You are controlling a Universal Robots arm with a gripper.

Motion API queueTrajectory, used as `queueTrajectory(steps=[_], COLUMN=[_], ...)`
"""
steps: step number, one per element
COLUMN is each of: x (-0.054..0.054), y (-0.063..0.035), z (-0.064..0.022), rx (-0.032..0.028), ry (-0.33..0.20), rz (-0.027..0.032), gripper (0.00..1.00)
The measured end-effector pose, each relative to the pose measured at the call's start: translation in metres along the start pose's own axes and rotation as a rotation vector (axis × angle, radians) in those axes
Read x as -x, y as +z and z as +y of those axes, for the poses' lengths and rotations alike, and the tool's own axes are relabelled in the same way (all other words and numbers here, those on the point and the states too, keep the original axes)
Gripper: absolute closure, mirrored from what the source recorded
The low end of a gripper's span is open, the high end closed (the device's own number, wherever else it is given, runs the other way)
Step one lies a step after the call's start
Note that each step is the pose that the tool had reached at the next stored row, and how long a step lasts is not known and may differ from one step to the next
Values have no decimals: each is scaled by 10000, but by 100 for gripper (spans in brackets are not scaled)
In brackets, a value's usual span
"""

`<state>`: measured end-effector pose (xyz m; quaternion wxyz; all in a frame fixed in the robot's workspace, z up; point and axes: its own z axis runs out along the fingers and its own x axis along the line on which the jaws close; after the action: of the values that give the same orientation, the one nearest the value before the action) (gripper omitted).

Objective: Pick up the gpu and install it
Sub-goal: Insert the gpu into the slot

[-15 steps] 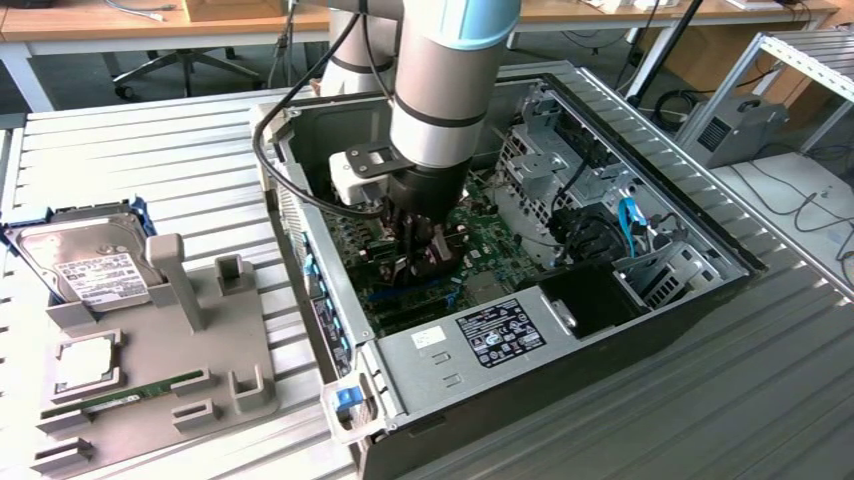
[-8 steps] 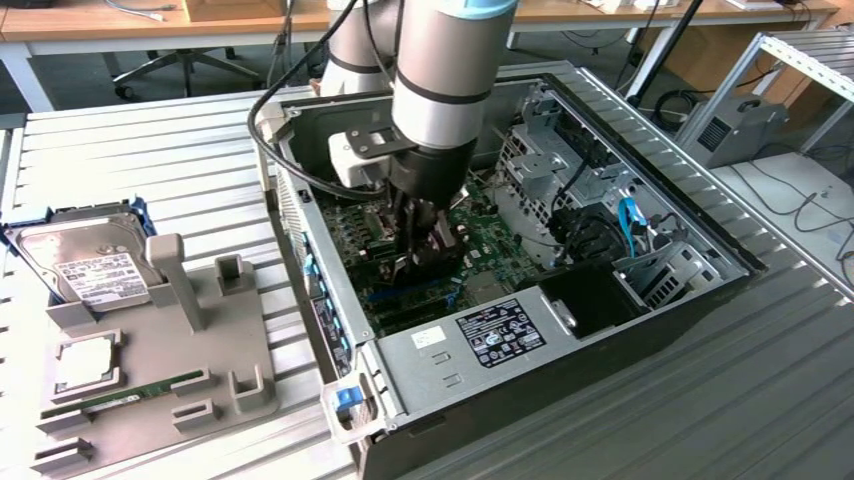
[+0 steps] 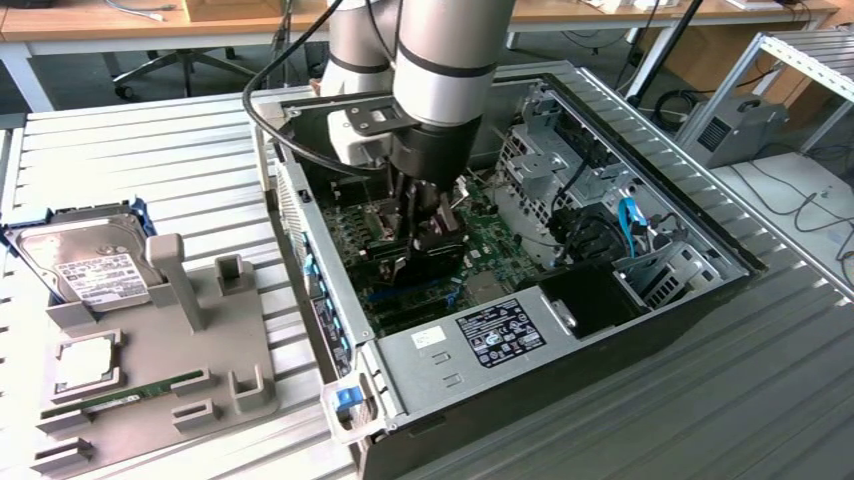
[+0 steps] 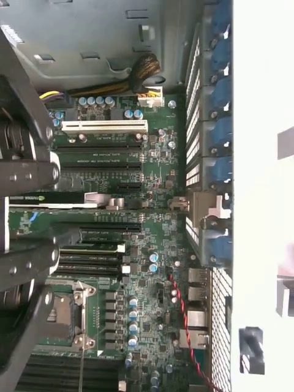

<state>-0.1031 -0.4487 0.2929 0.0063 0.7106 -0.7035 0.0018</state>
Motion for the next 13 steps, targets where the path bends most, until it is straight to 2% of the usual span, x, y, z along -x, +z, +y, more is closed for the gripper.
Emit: queueTrajectory(steps=[2, 3, 5, 8, 10, 13], x=[12, 16, 26, 39, 48, 50], y=[-1, -1, -2, -2, -3, -2], z=[-33, -60, -133, -227, -256, -260], rx=[46, 91, 201, 335, 370, 375], ry=[1, 1, -1, -3, -4, -3], rz=[-1, 0, -1, -3, -4, -4], gripper=[75, 75, 87, 89, 89, 89])
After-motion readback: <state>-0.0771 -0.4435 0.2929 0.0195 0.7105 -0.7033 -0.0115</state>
